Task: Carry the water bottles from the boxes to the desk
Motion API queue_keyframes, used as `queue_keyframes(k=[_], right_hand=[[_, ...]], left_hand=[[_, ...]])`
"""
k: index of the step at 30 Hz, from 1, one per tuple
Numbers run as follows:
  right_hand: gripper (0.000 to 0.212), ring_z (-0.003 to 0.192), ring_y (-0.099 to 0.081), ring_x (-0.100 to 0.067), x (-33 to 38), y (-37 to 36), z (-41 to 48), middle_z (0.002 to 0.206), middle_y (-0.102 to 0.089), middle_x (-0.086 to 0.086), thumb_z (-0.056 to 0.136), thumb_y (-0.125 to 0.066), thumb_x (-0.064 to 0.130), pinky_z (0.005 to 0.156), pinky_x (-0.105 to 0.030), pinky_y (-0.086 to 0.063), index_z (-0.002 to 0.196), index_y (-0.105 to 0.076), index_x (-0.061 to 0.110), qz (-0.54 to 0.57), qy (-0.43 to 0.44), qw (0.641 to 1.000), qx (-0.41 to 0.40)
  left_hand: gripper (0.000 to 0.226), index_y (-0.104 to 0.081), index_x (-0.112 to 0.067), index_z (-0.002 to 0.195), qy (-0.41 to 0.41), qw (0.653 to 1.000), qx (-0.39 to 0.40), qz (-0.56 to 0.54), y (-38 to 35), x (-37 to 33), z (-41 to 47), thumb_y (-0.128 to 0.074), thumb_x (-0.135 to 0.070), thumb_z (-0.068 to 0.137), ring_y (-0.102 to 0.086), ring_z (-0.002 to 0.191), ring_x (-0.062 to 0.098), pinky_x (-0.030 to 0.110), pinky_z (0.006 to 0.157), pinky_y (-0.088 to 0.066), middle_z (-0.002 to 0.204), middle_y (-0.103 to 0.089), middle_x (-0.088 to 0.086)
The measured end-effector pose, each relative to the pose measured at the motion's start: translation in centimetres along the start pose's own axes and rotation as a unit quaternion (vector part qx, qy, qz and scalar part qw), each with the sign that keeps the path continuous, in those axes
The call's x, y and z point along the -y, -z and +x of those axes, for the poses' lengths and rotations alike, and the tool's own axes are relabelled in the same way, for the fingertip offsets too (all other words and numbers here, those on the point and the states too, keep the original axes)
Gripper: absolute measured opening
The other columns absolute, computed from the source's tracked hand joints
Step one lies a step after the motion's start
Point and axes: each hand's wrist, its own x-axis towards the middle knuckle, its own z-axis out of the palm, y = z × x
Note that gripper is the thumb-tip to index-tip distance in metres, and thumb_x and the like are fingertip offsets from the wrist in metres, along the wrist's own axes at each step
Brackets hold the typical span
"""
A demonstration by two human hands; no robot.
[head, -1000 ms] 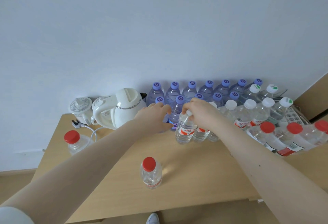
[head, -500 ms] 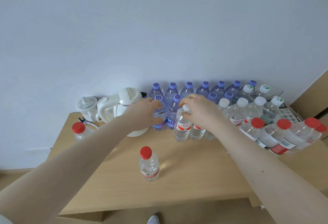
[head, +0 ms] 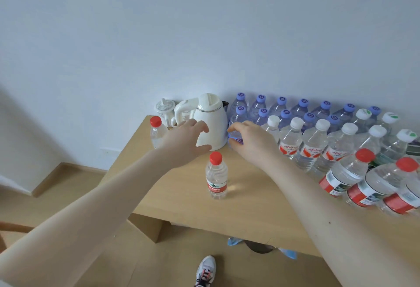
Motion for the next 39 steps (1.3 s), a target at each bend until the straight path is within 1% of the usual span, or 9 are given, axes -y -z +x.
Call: queue_keyframes(k=[5,8,13,17,23,30,33,36,39], right_hand=[[0.031,0.113,-0.054,-0.025,-0.9,0.1,-2.7,0.123,-0.056,-0.002,0.096,-0.053,0.028,0.083,-0.035,-0.045,0.126,-0.057,0.023,0.007,-0.016,1.0,-0.007],[0.032,0.112,-0.054,-0.025,-2.5,0.6,-4.3,0.119,-0.056,-0.002,0.095,-0.054,0.028,0.077,-0.033,-0.041,0.125,-0.057,0.022,-0.001,-0.05,0.999,-0.017],[0.038,0.121,-0.047,-0.025,-6.7,2.0,-7.0,0.127,-0.053,-0.004,0.095,-0.055,0.029,0.088,-0.035,-0.042,0.132,-0.052,0.021,-0.023,-0.144,0.988,-0.057],[0.043,0.126,-0.043,-0.026,-10.7,3.6,-9.7,0.133,-0.047,-0.006,0.095,-0.055,0.026,0.093,-0.037,-0.043,0.136,-0.048,0.02,-0.039,-0.223,0.97,-0.084],[0.04,0.123,-0.044,-0.027,-17.9,6.8,-13.7,0.132,-0.048,-0.006,0.094,-0.054,0.025,0.092,-0.038,-0.042,0.134,-0.05,0.022,-0.054,-0.292,0.949,-0.109],[0.039,0.119,-0.046,-0.025,-25.7,10.0,-15.3,0.132,-0.048,-0.004,0.095,-0.054,0.028,0.092,-0.039,-0.045,0.133,-0.05,0.02,-0.056,-0.276,0.954,-0.107],[0.041,0.122,-0.044,-0.024,-28.2,10.5,-15.1,0.134,-0.047,-0.002,0.095,-0.055,0.029,0.093,-0.038,-0.045,0.135,-0.048,0.023,-0.06,-0.252,0.962,-0.091],[0.044,0.121,-0.048,-0.023,-29.8,10.7,-14.6,0.136,-0.046,0.0,0.095,-0.054,0.032,0.083,-0.034,-0.046,0.138,-0.045,0.026,-0.059,-0.224,0.971,-0.055],[0.045,0.112,-0.055,-0.025,-30.7,10.8,-14.2,0.132,-0.048,-0.001,0.095,-0.053,0.036,0.078,-0.033,-0.045,0.138,-0.045,0.027,-0.037,-0.198,0.979,-0.024]], left_hand=[[0.045,-0.049,-0.019,0.129,-0.039,0.997,-0.03,-0.06,-1.3,-2.7,-1.4,-0.061,-0.036,0.09,-0.048,0.112,0.021,0.03,0.078,-0.036,0.125,-0.05,0.0],[0.043,-0.052,-0.016,0.127,-0.097,0.991,-0.039,-0.081,-2.5,-4.8,-0.8,-0.063,-0.033,0.09,-0.047,0.114,0.023,0.027,0.082,-0.031,0.122,-0.052,0.002],[0.044,-0.052,-0.018,0.129,-0.189,0.975,-0.015,-0.117,-4.5,-8.7,2.0,-0.063,-0.033,0.089,-0.043,0.121,0.023,0.034,0.098,-0.032,0.127,-0.051,0.001],[0.044,-0.053,-0.015,0.128,-0.26,0.956,-0.009,-0.137,-5.7,-13.1,4.1,-0.065,-0.03,0.088,-0.044,0.119,0.025,0.034,0.097,-0.03,0.127,-0.051,0.004],[0.048,-0.05,-0.016,0.131,-0.308,0.941,0.025,-0.142,-8.3,-21.3,5.9,-0.066,-0.029,0.088,-0.043,0.12,0.025,0.035,0.097,-0.034,0.131,-0.048,0.004],[0.041,-0.053,-0.018,0.126,-0.297,0.946,0.02,-0.133,-10.4,-29.2,8.6,-0.065,-0.027,0.088,-0.044,0.115,0.023,0.04,0.098,-0.038,0.126,-0.049,-0.001],[0.045,-0.049,-0.022,0.133,-0.268,0.958,0.028,-0.096,-11.4,-31.4,9.5,-0.062,-0.031,0.09,-0.04,0.119,0.022,0.038,0.101,-0.036,0.132,-0.045,-0.003],[0.047,-0.044,-0.026,0.136,-0.226,0.971,0.043,-0.064,-12.0,-32.6,10.4,-0.059,-0.031,0.092,-0.037,0.124,0.021,0.035,0.102,-0.036,0.137,-0.04,-0.006],[0.04,-0.046,-0.024,0.132,-0.196,0.977,0.067,-0.043,-12.0,-33.1,11.0,-0.058,-0.027,0.093,-0.039,0.12,0.021,0.034,0.094,-0.042,0.134,-0.043,-0.003]])
